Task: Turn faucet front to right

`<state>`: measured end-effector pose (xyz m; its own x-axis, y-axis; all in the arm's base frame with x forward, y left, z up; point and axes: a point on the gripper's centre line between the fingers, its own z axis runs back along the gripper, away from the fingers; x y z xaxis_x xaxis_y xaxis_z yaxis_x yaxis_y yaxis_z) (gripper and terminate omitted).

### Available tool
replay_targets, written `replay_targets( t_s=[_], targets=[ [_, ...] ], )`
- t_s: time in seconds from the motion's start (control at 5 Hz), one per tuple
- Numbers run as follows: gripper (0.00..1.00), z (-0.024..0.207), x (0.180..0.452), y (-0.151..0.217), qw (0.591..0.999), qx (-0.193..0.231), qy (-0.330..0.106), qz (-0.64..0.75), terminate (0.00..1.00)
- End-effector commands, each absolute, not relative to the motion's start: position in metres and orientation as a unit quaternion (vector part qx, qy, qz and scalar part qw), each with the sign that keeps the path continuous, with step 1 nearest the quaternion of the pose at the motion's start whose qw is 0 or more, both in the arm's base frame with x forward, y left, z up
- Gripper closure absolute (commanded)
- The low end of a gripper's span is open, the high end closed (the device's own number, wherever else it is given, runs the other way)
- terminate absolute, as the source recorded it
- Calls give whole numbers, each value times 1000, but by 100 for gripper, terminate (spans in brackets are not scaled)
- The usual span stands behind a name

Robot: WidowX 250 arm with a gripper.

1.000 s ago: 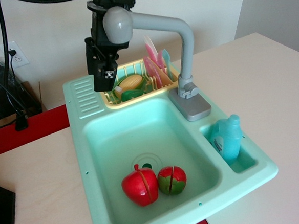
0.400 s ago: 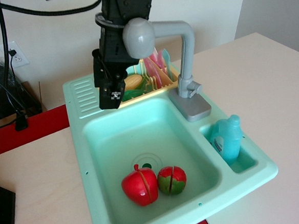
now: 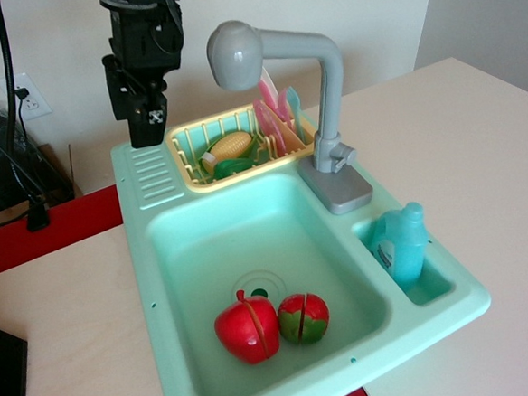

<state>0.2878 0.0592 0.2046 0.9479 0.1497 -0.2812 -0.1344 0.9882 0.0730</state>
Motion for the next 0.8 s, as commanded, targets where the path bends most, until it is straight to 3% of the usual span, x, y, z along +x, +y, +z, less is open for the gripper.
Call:
replay_targets(
  t_s=[0.0, 0.2, 0.6],
  targets=[
    [0, 224, 282, 55, 992, 13, 109, 57, 0],
    [0, 232, 277, 39, 996, -16, 90, 12, 0],
    [0, 243, 253, 19, 996, 0, 88, -22, 0]
  ],
)
